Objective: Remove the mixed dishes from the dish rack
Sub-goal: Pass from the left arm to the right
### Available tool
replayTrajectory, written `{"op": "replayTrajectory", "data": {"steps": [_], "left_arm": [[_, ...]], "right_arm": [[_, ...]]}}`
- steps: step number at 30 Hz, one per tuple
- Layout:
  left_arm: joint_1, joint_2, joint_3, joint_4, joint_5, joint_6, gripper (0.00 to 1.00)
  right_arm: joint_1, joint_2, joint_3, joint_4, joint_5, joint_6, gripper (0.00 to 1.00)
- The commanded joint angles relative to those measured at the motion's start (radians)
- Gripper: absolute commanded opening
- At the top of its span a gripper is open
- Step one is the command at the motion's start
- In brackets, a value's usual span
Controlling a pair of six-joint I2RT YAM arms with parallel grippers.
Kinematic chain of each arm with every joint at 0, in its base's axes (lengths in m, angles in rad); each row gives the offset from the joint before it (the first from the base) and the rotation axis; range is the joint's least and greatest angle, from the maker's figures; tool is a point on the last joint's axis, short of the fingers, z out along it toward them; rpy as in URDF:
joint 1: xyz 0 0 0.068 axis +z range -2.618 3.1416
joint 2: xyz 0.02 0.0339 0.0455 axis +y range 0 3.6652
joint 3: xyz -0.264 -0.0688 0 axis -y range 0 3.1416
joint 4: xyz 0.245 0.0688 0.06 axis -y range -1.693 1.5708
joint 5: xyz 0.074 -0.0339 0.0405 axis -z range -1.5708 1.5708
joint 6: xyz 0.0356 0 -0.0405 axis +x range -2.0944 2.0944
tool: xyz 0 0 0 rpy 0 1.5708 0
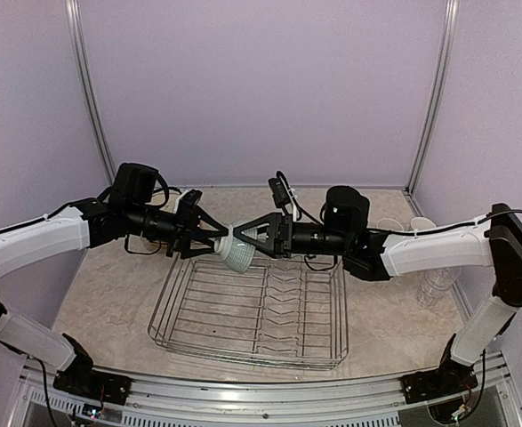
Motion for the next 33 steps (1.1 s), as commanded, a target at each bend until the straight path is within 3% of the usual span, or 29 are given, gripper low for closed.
{"op": "replayTrajectory", "data": {"steps": [1,12,19,24,29,33], "left_arm": [[0.003,0.015,-0.031,0.175,0.069,-0.076,0.32],[-0.033,0.037,-0.056,0.255,0.075,-0.123,0.33],[-0.05,0.044,-0.052,0.254,0.077,-0.117,0.38],[-0.047,0.026,-0.049,0.206,0.056,-0.088,0.56],[-0.032,-0.014,-0.033,0.121,0.031,-0.043,0.81],[-0.026,-0.044,-0.021,0.088,0.023,-0.018,0.92]], "right_arm": [[0.013,0.014,-0.023,0.12,-0.013,0.033,0.5],[0.012,0.004,-0.057,0.182,-0.006,0.041,0.12],[0.012,-0.028,-0.061,0.15,0.008,0.006,0.0],[0.011,-0.072,-0.049,0.045,0.034,-0.056,0.0],[0.009,-0.14,-0.036,-0.094,0.088,-0.14,0.0],[0.006,-0.198,-0.029,-0.213,0.14,-0.214,0.0]]}}
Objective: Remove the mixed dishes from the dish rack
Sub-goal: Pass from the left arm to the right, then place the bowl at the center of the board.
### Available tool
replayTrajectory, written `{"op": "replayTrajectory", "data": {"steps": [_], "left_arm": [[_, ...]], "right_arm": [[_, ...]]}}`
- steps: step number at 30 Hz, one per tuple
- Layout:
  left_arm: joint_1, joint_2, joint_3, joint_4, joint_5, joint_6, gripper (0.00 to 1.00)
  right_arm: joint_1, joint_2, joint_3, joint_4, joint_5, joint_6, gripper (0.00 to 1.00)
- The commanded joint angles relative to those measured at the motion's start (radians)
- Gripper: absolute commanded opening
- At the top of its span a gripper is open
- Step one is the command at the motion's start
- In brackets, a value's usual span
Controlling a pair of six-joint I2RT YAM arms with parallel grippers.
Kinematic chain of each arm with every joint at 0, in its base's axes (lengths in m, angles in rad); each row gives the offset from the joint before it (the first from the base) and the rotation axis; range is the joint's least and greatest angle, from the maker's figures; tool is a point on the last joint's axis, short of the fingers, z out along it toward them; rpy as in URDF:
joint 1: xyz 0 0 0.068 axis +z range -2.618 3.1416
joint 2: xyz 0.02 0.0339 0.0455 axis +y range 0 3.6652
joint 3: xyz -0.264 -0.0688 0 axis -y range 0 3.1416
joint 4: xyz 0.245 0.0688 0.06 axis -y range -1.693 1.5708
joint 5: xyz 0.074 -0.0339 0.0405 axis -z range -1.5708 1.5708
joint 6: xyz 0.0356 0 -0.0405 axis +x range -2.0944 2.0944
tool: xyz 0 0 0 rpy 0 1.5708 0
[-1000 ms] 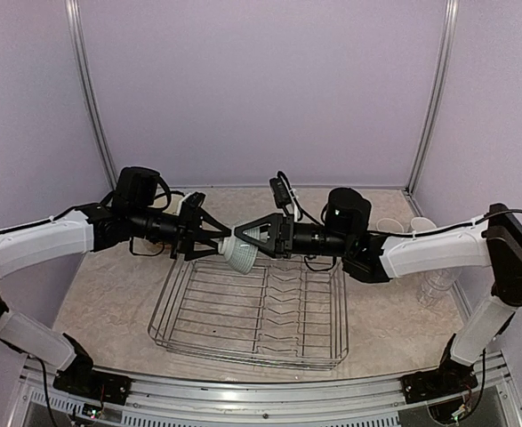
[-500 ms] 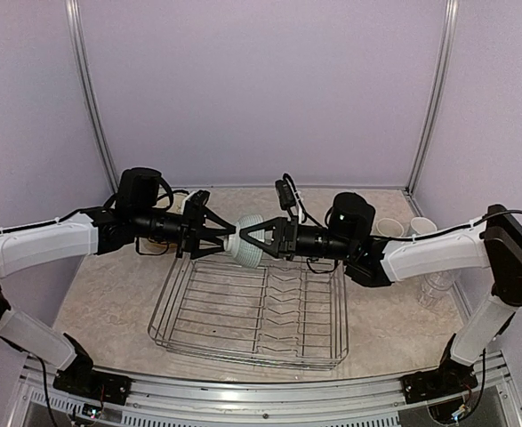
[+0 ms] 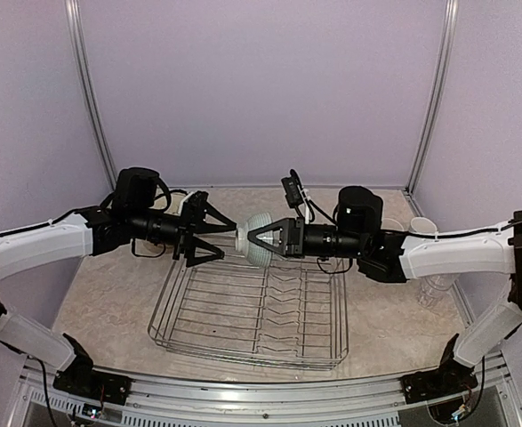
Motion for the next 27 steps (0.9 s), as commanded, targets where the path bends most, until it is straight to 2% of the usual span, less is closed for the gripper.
{"op": "replayTrajectory", "data": {"steps": [1,7,13,20,23,27], "left_arm": [[0.008,-0.052,0.032,-0.066,-0.023,0.053,0.94],[0.013,-0.074,0.052,-0.135,-0.049,0.093,0.95],[0.017,-0.081,0.053,-0.154,-0.057,0.11,0.95],[0.021,-0.072,0.065,-0.177,-0.065,0.132,0.95],[0.021,-0.072,0.066,-0.18,-0.068,0.137,0.95],[0.022,-0.071,0.072,-0.192,-0.07,0.14,0.95]], "right_arm": [[0.001,-0.105,0.04,-0.149,0.086,-0.136,0.0],[0.001,-0.227,0.102,-0.548,0.347,-0.283,0.0],[0.002,-0.337,0.154,-0.904,0.644,-0.342,0.0],[0.0,-0.38,0.192,-1.297,0.939,-0.251,0.0],[-0.003,-0.372,0.193,-1.426,1.013,-0.192,0.0],[-0.038,-0.342,0.175,-1.536,1.035,-0.125,0.0]]}}
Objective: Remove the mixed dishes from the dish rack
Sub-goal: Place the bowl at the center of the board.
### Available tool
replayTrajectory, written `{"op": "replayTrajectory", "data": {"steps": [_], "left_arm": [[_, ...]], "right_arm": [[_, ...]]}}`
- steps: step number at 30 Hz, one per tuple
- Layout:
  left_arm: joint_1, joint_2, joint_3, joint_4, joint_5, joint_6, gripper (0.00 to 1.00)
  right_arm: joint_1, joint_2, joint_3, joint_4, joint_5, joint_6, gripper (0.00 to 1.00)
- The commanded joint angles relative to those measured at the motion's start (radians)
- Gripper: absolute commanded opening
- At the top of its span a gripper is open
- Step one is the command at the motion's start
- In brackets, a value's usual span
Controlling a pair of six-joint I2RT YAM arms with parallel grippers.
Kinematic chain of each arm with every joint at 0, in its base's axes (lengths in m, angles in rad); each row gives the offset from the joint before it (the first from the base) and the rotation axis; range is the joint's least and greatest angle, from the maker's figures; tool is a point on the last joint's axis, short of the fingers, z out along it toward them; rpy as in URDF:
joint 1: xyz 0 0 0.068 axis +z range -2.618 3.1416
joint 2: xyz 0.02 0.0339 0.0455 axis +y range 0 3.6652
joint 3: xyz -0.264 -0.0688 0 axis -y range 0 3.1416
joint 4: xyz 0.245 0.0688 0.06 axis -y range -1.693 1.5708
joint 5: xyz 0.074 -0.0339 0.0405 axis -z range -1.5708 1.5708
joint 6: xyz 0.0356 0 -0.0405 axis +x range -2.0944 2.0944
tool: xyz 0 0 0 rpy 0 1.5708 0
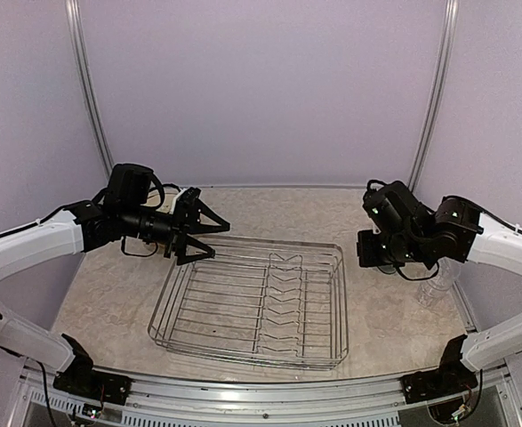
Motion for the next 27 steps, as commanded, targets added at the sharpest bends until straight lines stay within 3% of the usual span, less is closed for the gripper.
{"op": "replayTrajectory", "data": {"steps": [1,12,27], "left_arm": [[0.006,-0.01,0.036,-0.028,-0.017,0.028,0.95],[0.005,-0.048,0.03,-0.068,-0.049,0.031,0.95],[0.005,-0.062,0.054,-0.12,-0.074,0.061,0.95]], "right_arm": [[-0.041,0.022,-0.004,-0.185,0.108,0.091,0.0],[-0.212,0.083,-0.161,-0.044,-0.078,0.031,0.0],[-0.222,0.31,-0.191,-0.003,-0.085,0.008,0.0]]}}
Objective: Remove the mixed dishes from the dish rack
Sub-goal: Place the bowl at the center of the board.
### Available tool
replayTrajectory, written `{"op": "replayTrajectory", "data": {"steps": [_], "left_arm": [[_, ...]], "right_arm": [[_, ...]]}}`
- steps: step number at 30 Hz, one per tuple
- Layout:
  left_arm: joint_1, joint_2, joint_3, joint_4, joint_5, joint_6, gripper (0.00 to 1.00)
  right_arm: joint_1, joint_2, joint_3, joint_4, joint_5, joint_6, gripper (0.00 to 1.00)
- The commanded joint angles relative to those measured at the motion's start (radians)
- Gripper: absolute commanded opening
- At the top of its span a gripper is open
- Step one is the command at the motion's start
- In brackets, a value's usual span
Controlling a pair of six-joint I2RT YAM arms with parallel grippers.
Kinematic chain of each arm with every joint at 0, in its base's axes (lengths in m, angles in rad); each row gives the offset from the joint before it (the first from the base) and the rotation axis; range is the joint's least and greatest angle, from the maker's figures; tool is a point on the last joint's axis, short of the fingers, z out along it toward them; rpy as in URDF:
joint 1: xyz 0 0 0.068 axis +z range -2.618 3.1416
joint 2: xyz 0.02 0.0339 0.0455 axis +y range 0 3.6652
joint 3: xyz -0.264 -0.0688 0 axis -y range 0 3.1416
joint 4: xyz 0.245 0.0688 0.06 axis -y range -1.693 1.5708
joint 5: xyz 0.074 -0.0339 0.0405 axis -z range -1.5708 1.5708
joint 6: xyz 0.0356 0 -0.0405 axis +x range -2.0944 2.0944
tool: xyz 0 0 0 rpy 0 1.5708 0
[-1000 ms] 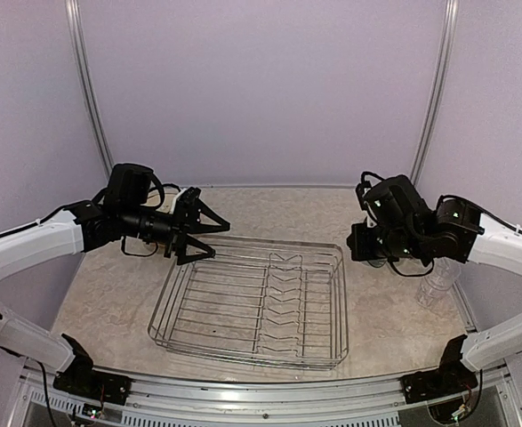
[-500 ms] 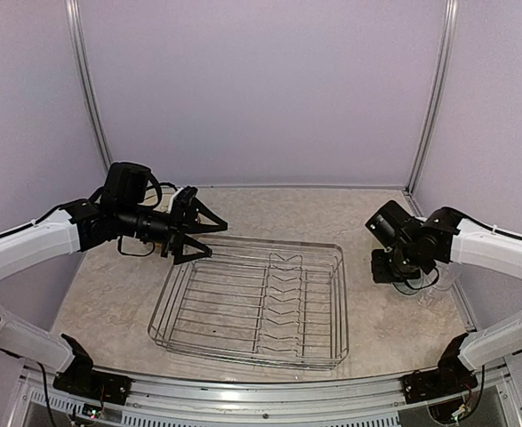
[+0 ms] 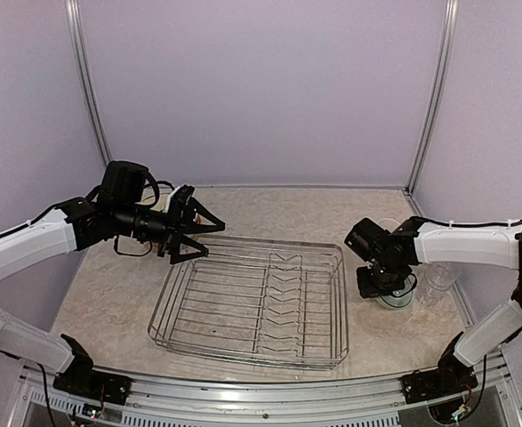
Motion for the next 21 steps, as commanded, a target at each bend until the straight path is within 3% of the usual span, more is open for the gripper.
{"op": "replayTrajectory", "data": {"steps": [1,8,21], "left_arm": [[0.005,-0.021,0.033,-0.031,-0.022,0.031,0.95],[0.006,-0.028,0.045,-0.046,-0.031,0.041,0.95],[0.006,-0.113,0.129,-0.174,-0.134,0.102,0.96]], "right_arm": [[-0.008,0.02,-0.019,0.031,0.016,-0.009,0.0],[-0.008,0.05,-0.031,0.039,0.012,-0.015,0.09],[-0.007,-0.05,0.01,-0.02,0.015,-0.017,0.47]]}}
